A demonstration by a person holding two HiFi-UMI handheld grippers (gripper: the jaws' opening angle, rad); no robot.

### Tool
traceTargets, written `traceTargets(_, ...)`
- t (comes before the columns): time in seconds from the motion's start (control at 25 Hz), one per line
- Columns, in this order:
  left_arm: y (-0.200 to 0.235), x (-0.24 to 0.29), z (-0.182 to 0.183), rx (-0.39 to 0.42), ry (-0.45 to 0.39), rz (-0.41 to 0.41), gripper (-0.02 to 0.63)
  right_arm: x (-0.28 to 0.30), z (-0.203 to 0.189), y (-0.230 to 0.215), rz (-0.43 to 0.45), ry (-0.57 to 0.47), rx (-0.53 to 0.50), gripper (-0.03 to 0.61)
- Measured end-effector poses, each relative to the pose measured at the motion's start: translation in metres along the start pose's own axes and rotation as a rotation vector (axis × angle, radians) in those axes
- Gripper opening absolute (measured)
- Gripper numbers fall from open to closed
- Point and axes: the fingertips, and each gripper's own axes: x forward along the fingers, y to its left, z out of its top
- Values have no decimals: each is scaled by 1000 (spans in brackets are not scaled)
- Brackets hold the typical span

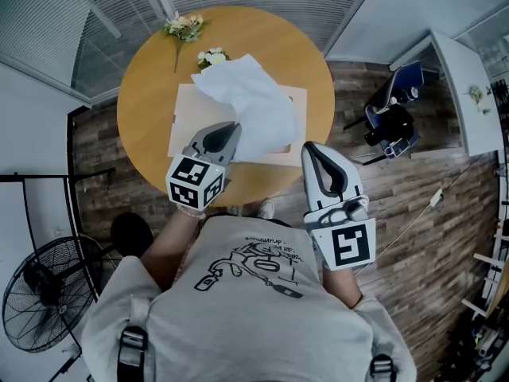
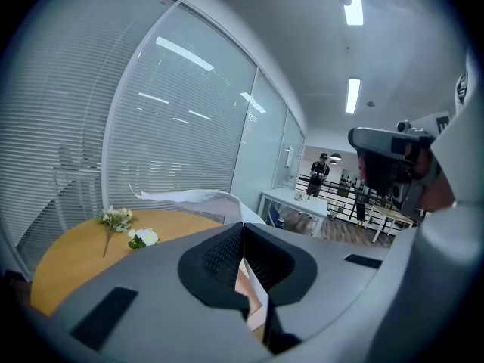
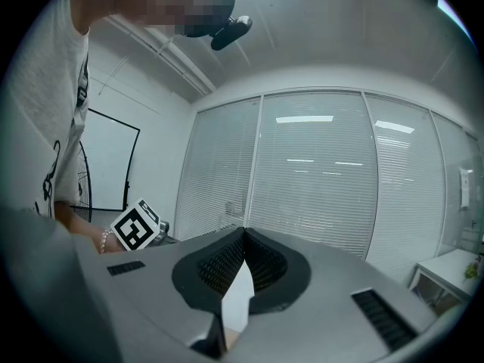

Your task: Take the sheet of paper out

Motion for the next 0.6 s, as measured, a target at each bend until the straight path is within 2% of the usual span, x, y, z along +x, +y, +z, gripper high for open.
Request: traceTargets(0.6,-28,-40,63,72,-164,-13,20,-6,5,0,-8,-2,-5,8)
